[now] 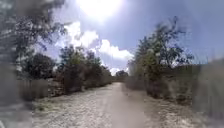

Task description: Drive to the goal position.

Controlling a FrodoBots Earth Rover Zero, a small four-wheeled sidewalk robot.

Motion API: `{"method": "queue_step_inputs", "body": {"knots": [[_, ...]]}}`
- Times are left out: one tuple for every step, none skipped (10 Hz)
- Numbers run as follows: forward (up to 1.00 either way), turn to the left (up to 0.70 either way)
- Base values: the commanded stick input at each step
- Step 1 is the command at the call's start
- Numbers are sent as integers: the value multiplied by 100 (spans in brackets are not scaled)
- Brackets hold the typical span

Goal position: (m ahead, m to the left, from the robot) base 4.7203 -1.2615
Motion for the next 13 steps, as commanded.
{"method": "queue_step_inputs", "body": {"knots": [[0,0],[0,0],[0,0],[0,0],[14,0],[68,0],[70,0],[70,0],[70,0],[70,0],[70,0],[70,0],[70,0]]}}
